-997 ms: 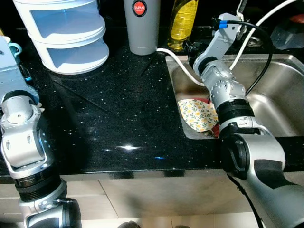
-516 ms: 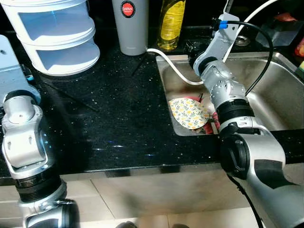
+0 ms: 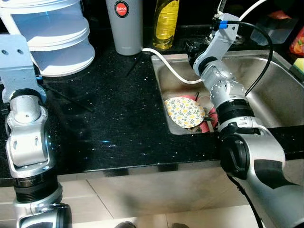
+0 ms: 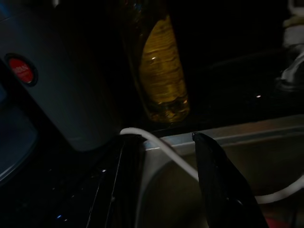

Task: Kitchen organization

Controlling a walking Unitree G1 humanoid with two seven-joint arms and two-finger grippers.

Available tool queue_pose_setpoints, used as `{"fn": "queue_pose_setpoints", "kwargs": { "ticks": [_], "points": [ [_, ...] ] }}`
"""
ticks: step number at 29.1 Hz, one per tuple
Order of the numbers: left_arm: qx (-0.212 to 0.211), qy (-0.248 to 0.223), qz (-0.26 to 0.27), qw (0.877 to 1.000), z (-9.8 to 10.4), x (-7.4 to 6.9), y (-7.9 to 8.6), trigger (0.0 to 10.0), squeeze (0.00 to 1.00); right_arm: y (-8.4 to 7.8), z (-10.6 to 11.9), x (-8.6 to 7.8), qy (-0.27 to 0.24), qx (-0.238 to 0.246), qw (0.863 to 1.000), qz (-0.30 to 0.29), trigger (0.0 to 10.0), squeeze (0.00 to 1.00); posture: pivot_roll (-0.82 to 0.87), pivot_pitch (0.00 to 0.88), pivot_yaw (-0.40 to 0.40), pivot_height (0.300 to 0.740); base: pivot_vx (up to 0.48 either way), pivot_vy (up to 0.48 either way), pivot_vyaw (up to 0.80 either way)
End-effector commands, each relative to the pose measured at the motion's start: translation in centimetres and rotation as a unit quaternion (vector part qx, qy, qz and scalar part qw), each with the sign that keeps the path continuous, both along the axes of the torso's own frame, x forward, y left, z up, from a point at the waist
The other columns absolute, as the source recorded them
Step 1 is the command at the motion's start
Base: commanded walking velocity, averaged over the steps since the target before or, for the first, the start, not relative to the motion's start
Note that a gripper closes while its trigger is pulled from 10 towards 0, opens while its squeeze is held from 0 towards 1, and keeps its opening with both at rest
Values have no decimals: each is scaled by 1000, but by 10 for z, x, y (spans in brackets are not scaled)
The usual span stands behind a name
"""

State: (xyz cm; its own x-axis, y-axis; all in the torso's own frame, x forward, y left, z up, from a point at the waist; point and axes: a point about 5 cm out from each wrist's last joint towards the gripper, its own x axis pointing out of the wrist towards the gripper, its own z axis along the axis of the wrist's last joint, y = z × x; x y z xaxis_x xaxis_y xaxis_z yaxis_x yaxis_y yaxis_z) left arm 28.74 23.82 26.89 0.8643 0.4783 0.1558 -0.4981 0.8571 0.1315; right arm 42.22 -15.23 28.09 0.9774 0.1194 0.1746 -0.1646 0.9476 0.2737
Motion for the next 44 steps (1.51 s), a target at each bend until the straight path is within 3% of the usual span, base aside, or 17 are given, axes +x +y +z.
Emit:
{"fn": "queue_pose_setpoints", "kwargs": {
  "ticks": [1, 2, 4, 5, 6, 8, 12, 16, 21, 32, 44],
  "points": [
    [1, 13, -92, 996, -6, 6, -16, 10000, 0, -5, 4, -1, -16, -22, 999, -36, 10000, 0, 78, 28, -16, 740, 0, 0, 0],
    [7, 17, -145, 989, -7, 8, -26, 10000, 0, -9, 5, -1, -23, -38, 998, -54, 10000, 0, 78, 28, -16, 740, 0, 0, 0],
    [37, 29, -260, 964, -10, 9, -52, 10000, 0, -16, 5, -2, -28, -49, 995, -79, 10000, 0, 75, 24, -15, 740, 0, 0, 0],
    [37, 29, -260, 964, -10, 9, -52, 10000, 0, -16, 5, -2, -28, -49, 995, -79, 10000, 0, 75, 24, -15, 740, 0, 0, 0],
    [22, 26, -310, 950, -10, 10, -68, 10000, 0, -20, 4, -3, -27, -46, 995, -89, 10000, 0, 67, 24, -10, 740, 0, 0, 0],
    [13, 16, -322, 947, -7, 13, -77, 10000, 0, -21, 3, -4, -28, -45, 994, -92, 10000, 0, 61, 25, -5, 740, 0, 0, 0],
    [11, 16, -299, 954, -7, 20, -79, 10000, 0, -21, 2, -5, -31, -42, 995, -90, 10000, 0, 54, 26, 0, 740, 0, 0, 0],
    [34, 14, -242, 969, -7, 27, -69, 10000, 0, -20, 2, -5, -37, -40, 995, -89, 10000, 0, 51, 26, 3, 740, 0, 0, 0],
    [12, 16, -204, 979, -11, 30, -61, 10000, 0, -16, 2, -5, -40, -39, 995, -81, 10000, 0, 53, 19, -2, 740, 55, -178, 0],
    [13, 19, -150, 988, -12, 32, -51, 10000, 0, -13, 4, -4, -42, -39, 996, -72, 10000, 0, 56, 18, -12, 740, 241, -283, 0],
    [17, 10, -153, 988, -8, 32, -51, 10000, 0, -12, 2, -5, -40, -38, 996, -72, 10000, 0, 52, 25, -9, 740, 0, 0, 0]
  ]
}}
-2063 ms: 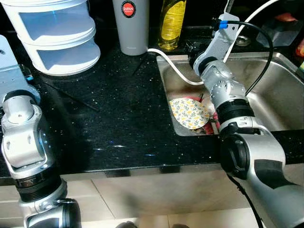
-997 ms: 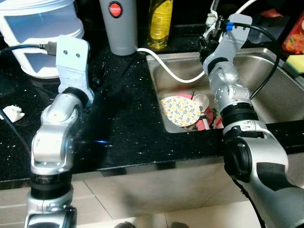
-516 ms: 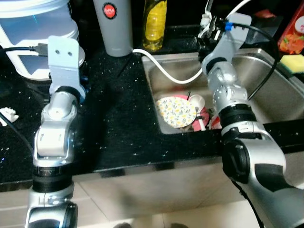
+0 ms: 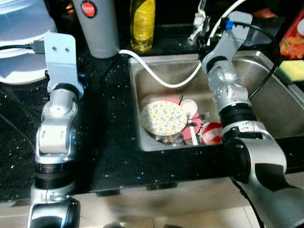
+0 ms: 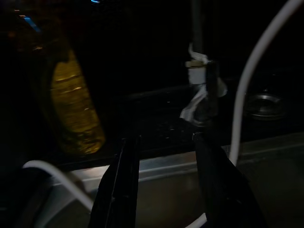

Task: Kitchen organization

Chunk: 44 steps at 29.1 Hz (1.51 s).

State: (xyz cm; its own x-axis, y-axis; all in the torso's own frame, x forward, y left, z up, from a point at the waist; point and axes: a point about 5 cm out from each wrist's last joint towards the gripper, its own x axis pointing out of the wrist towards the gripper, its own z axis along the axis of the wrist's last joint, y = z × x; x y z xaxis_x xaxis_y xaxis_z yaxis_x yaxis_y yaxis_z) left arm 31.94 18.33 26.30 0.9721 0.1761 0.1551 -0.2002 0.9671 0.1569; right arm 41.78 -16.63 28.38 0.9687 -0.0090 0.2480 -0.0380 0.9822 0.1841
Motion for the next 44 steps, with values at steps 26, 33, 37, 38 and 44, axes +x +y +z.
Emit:
{"fn": "queue_pose_setpoints", "kwargs": {
  "ticks": [26, 33, 37, 38, 44],
  "points": [
    [5, -3, 7, 1000, 1, 0, 1, 10000, 0, 0, -1, 0, 2, 3, 1000, 3, 10000, 0, 52, 26, -10, 740, 0, -239, 0],
    [4, -6, 15, 1000, 1, 0, 3, 10000, 0, 1, -1, 0, 2, 3, 1000, 5, 10000, 0, 55, 25, -12, 740, 0, 0, 0],
    [0, -5, 16, 1000, 1, 0, 4, 10000, 0, 2, -1, 0, 2, 3, 1000, 6, 10000, 0, 56, 24, -12, 740, 0, 0, 0],
    [0, -5, 16, 1000, 1, 0, 4, 10000, 0, 2, -1, 0, 2, 3, 1000, 6, 10000, 0, 56, 24, -12, 740, 0, 0, 0],
    [-7, -2, 19, 1000, 0, 0, 5, 10000, 0, 2, -1, 0, 2, 3, 1000, 6, 10000, 0, 55, 24, -12, 740, 0, 0, 0]
  ]
}}
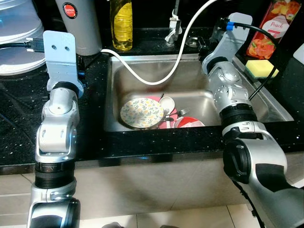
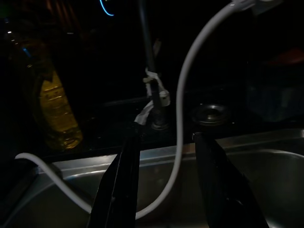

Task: Kitchen organization

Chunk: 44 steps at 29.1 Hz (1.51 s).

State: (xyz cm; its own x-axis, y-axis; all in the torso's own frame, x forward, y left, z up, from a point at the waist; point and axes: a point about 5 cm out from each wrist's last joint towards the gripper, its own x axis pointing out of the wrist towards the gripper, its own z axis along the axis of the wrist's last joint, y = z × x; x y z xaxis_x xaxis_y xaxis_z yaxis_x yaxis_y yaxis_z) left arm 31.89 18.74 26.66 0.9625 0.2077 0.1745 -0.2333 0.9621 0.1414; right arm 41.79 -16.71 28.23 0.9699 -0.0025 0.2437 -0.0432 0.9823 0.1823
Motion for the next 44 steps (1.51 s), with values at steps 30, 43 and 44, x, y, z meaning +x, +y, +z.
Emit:
{"fn": "queue_pose_setpoints", "kwargs": {
  "ticks": [30, 43, 44],
  "points": [
    [-8, 20, 21, 1000, -7, 2, 5, 10000, 0, 5, 3, 0, -5, 3, 1000, 7, 10000, 0, 52, 11, -12, 740, 0, 18, 0],
    [-10, 20, 25, 999, -7, 2, 6, 10000, 0, 4, 2, 0, -3, 3, 1000, 7, 10000, 0, 53, 14, -12, 740, 0, -450, 0],
    [-10, 20, 25, 999, -7, 2, 6, 10000, 0, 4, 2, 0, -3, 3, 1000, 7, 10000, 0, 53, 15, -11, 740, 0, -416, 0]
  ]
}}
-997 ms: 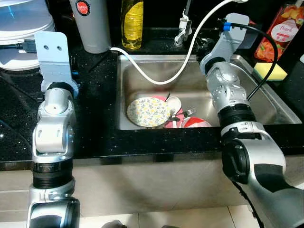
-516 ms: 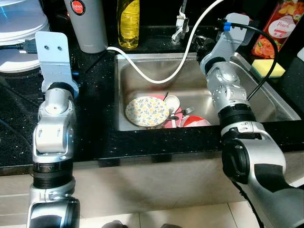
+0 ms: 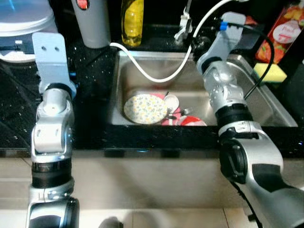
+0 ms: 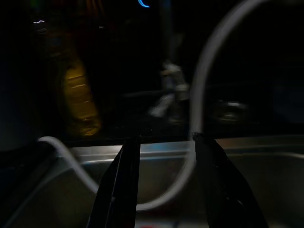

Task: Kitchen organization

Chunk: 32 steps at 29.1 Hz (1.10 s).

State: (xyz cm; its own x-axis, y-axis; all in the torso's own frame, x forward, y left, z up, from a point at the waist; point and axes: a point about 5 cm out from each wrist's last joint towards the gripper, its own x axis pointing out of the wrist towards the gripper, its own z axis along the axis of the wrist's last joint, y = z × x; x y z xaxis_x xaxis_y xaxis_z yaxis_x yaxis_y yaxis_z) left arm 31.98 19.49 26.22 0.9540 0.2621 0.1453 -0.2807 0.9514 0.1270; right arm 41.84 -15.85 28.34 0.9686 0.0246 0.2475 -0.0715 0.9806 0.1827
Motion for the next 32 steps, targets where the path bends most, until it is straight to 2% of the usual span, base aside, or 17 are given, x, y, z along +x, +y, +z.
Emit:
{"fn": "queue_pose_setpoints", "kwargs": {
  "ticks": [1, 27, 32],
  "points": [
    [1, 8, 1, 1000, -2, 1, -1, 10000, 0, -5, 1, 0, -1, 2, 1000, -8, 10000, 0, 53, 15, -12, 740, 0, 0, 0],
    [-11, 13, 14, 1000, -3, 0, 3, 10000, 0, -5, 0, 0, 0, 4, 1000, -7, 10000, 0, 55, 22, -11, 740, 0, 0, 0],
    [-14, 15, 16, 1000, -4, 0, 4, 10000, 0, -4, 0, 0, 0, 4, 1000, -7, 10000, 0, 55, 22, -11, 740, 0, 331, 0]
  ]
}}
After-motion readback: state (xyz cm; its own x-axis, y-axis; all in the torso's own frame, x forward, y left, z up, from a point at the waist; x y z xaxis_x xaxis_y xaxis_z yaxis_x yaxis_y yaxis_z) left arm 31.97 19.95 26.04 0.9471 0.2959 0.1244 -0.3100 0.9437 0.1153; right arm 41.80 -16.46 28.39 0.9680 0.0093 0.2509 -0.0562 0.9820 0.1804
